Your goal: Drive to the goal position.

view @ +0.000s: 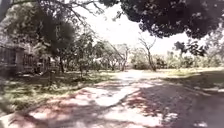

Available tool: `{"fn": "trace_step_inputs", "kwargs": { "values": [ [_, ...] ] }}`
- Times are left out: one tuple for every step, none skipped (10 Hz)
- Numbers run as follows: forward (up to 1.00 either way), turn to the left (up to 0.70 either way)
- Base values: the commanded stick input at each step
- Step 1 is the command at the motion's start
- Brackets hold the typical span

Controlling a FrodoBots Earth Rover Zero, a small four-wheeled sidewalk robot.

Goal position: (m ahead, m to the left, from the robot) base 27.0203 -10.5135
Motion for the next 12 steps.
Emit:
{"fn": "trace_step_inputs", "kwargs": {
  "values": [
    [0.7, 0.0],
    [0.7, 0.0],
    [0.7, 0.0],
    [0.7, 0.0],
    [0.7, 0.0],
    [0.7, 0.0],
    [0.7, -0.06],
    [0.7, -0.15],
    [0.7, -0.24],
    [0.7, -0.33],
    [0.7, -0.35],
    [0.7, -0.35]
  ]
}}
